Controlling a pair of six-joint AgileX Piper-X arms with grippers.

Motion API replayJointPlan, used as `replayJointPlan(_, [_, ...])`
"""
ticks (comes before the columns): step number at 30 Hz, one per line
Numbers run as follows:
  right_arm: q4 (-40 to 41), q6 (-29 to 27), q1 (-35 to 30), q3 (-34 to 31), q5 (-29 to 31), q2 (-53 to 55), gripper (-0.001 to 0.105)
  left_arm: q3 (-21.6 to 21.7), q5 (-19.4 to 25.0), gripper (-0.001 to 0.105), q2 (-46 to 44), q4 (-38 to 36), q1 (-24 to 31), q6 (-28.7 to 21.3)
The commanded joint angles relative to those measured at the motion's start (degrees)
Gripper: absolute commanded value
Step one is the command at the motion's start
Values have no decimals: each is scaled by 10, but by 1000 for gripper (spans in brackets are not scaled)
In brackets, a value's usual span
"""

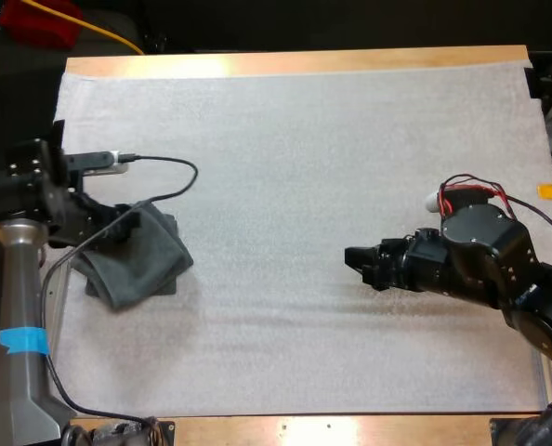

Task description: Pick towel from pile, fold and stack

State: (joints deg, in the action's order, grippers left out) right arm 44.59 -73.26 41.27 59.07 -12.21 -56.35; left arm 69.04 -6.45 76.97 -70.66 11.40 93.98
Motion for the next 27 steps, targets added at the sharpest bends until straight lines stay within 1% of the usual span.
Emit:
replayJointPlan(1, [-21, -1, 2, 4, -7, 5, 63, 1, 17, 70, -1, 10, -13, -1])
replayJointPlan(4, [-44, -1, 2, 4, -7, 4, 63, 1, 80, 70, -1, 32, -38, 0])
replayJointPlan(6, [-45, -1, 2, 4, -7, 4, 63, 1, 103, 70, -1, 48, -43, 4])
replayJointPlan(7, [-45, -1, 2, 4, -8, 4, 63, 0, 107, 70, -1, 56, -43, 8])
replayJointPlan(11, [-45, -1, 2, 4, -9, 4, 63, -8, 109, 70, 8, 73, -39, 9])
replayJointPlan(18, [-45, -1, 2, 4, -9, 4, 63, -40, 109, 70, 58, 91, -39, 9])
replayJointPlan(27, [-45, 2, 2, 4, -9, 4, 63, -41, 105, 70, 151, 116, -39, 13])
